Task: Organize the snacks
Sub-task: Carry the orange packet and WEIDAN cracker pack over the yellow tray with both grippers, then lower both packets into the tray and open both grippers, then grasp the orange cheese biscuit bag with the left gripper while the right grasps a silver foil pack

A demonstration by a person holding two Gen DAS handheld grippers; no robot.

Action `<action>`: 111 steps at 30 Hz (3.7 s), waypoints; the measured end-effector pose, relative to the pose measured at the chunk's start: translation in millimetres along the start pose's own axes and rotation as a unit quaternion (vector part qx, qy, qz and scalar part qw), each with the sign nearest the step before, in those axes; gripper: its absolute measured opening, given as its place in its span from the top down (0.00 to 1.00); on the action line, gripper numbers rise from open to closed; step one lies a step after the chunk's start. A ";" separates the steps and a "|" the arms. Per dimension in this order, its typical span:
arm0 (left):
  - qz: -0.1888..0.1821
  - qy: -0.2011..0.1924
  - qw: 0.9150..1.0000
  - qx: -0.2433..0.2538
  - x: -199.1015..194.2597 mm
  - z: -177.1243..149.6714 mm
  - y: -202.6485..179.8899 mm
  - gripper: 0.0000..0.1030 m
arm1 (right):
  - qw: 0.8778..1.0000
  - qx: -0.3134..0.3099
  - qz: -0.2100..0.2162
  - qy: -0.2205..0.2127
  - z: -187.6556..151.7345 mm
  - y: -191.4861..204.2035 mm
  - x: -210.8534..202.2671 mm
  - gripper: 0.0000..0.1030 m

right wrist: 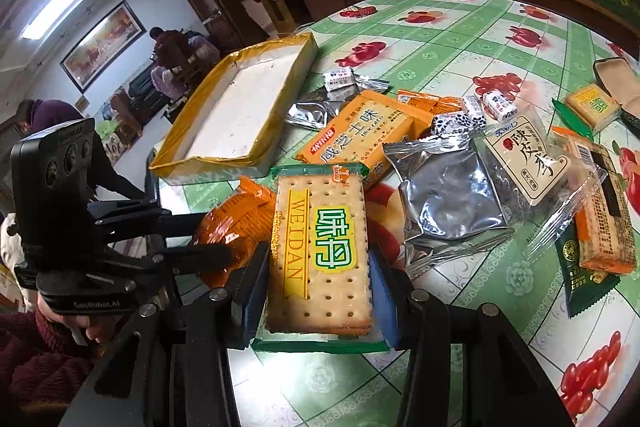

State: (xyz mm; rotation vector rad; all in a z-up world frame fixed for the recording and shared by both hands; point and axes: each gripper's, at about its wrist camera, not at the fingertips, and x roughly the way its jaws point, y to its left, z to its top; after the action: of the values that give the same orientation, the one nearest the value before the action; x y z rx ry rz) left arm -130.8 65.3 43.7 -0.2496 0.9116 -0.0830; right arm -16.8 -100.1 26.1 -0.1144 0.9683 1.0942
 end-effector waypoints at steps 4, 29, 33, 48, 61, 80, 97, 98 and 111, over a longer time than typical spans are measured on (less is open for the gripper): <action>0.002 -0.018 1.000 -0.006 -11.3 7.4 9.3 0.66 | 1.000 0.006 0.009 -0.009 2.6 -2.0 -3.1 0.51; 0.096 -0.074 0.988 -0.096 -42.0 60.4 155.4 0.66 | 1.000 0.014 0.018 0.005 123.9 61.8 71.8 0.51; 0.116 -0.067 0.985 -0.111 -31.9 72.0 180.8 0.66 | 1.000 0.014 0.008 0.012 160.3 74.0 112.2 0.51; 0.143 -0.051 0.980 -0.131 -9.5 80.3 218.9 0.66 | 0.997 0.031 -0.040 0.050 223.4 79.3 229.8 0.51; 0.128 -0.062 0.980 -0.141 -15.8 75.3 211.1 0.49 | 0.998 0.025 -0.043 0.038 218.3 80.3 226.8 0.43; 0.063 -0.121 0.983 -0.122 -57.6 49.7 130.5 0.48 | 0.951 0.266 0.137 -0.080 147.4 18.0 74.9 0.36; -0.015 -0.028 0.999 -0.019 17.3 58.9 28.4 0.36 | 0.980 0.172 -0.090 -0.052 55.8 -70.0 -22.2 0.34; -0.011 -0.019 1.000 -0.014 26.1 60.1 23.3 0.33 | 0.981 0.167 -0.087 -0.052 53.8 -69.1 -24.2 0.34; 0.040 0.023 0.999 0.016 81.5 74.4 -3.1 0.27 | 0.983 0.126 -0.132 -0.020 43.2 -60.1 -12.7 0.34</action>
State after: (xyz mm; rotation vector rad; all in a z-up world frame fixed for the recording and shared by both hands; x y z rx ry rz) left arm -22.0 61.2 25.2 -0.1828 0.9651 -0.0297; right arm 55.3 -116.3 39.3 -0.0132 1.0152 0.7234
